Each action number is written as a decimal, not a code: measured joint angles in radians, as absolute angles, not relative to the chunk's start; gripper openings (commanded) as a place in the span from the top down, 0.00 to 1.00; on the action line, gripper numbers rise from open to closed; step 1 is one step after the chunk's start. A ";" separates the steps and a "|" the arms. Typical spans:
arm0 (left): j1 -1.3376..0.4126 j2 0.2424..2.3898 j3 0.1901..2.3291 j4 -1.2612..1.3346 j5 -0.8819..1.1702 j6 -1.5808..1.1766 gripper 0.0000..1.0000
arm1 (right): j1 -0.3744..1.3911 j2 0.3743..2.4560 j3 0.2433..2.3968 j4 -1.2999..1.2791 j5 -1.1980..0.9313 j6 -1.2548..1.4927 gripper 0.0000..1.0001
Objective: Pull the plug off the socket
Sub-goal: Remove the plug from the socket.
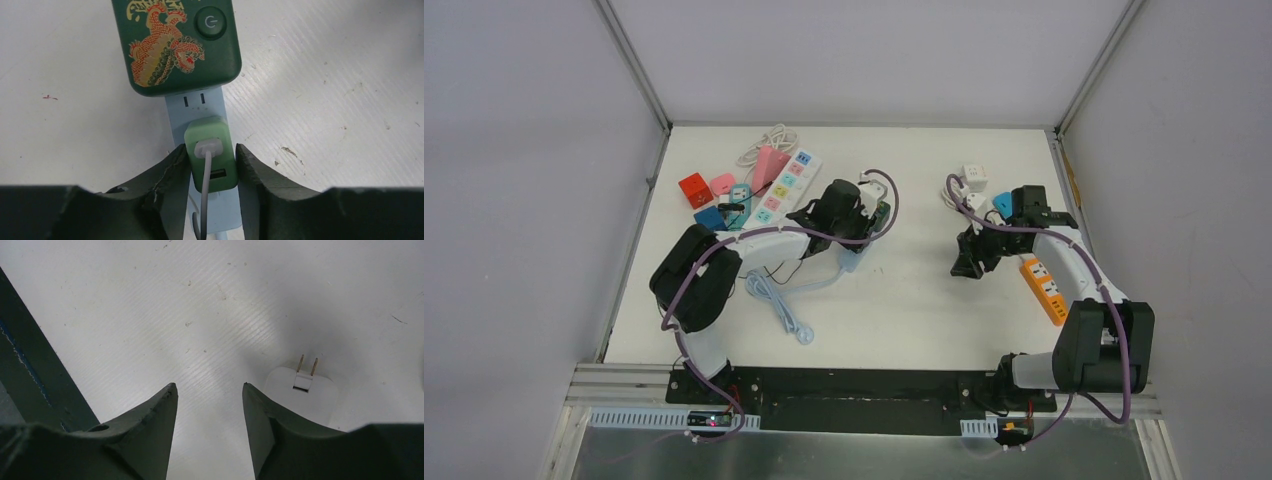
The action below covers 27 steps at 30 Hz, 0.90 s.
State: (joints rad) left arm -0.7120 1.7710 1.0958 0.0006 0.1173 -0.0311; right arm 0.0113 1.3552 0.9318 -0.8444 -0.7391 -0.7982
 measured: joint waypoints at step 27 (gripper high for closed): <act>-0.746 1.701 0.958 0.126 0.340 0.098 1.00 | 0.123 1.587 1.109 -0.533 -0.871 -0.262 0.32</act>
